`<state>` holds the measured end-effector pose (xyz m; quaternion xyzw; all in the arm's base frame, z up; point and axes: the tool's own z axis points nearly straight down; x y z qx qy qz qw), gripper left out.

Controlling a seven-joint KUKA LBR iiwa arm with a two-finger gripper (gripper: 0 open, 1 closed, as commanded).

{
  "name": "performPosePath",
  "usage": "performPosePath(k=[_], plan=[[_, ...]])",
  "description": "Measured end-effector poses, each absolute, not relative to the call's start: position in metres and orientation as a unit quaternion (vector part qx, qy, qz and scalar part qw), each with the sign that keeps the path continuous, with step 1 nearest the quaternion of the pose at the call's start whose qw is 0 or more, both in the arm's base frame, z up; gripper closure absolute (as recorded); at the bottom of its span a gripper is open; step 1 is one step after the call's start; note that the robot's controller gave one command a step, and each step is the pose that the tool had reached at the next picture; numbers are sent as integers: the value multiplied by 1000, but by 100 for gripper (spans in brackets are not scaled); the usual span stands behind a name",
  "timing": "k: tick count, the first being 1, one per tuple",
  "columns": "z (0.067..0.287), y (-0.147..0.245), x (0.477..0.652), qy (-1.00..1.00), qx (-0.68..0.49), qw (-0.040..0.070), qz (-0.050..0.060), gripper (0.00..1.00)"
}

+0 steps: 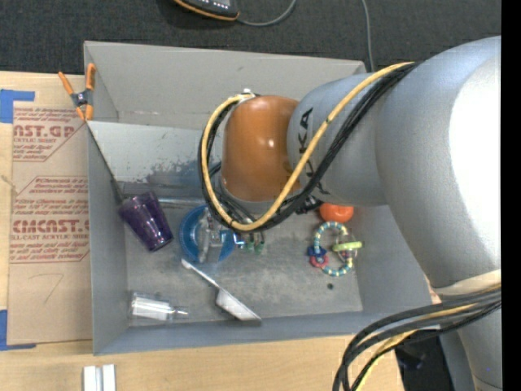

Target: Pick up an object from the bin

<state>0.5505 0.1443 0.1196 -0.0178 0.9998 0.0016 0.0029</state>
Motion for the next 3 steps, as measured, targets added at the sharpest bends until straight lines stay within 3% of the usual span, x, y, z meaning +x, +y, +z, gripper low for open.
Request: performPosePath(k=[1,2,3], plan=[[132,155,562,995,-97,6,1,100],[116,131,561,1000,-8,1,2,100],[116,130,561,1000,-8,1,1,100]])
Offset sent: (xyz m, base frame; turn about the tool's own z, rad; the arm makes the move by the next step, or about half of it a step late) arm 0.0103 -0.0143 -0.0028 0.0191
